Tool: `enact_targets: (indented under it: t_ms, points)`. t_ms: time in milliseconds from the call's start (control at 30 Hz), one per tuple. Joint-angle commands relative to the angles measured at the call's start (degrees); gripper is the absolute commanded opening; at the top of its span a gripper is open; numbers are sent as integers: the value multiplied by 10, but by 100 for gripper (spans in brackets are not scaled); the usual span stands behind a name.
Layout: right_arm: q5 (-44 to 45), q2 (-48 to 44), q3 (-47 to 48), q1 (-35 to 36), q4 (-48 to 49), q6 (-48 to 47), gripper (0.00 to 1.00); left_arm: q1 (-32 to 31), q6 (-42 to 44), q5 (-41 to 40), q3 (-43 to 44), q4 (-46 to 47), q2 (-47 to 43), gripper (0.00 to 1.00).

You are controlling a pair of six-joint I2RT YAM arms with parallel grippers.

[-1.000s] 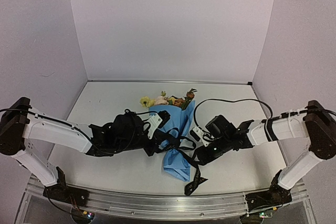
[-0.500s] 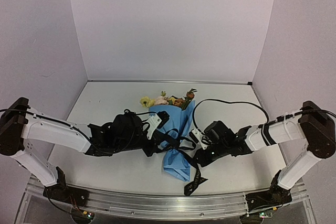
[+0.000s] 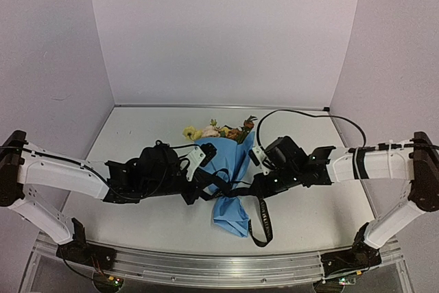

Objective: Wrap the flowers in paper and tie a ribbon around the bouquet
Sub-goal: Cross the half-tied ribbon over the folded bouquet.

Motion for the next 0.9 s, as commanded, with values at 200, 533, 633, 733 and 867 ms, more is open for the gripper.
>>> enact_targets:
  t_ms: [200,533,633,733,867]
  points:
    - [9,101,92,8,20,130,0,2,-3,26,-13,-4,-33,0]
    - [69,142,79,14,116,200,0,2,-2,59,-19,-8,-47,0]
    - [86,146,78,22,121,202,0,1,-1,88,-20,-11,-51,0]
    - [109,146,66,23,146,199,0,-3,-2,133,-18,-10,-51,0]
    - [128,142,46,23,184,192,0,-18,0,170,-8,-16,-39,0]
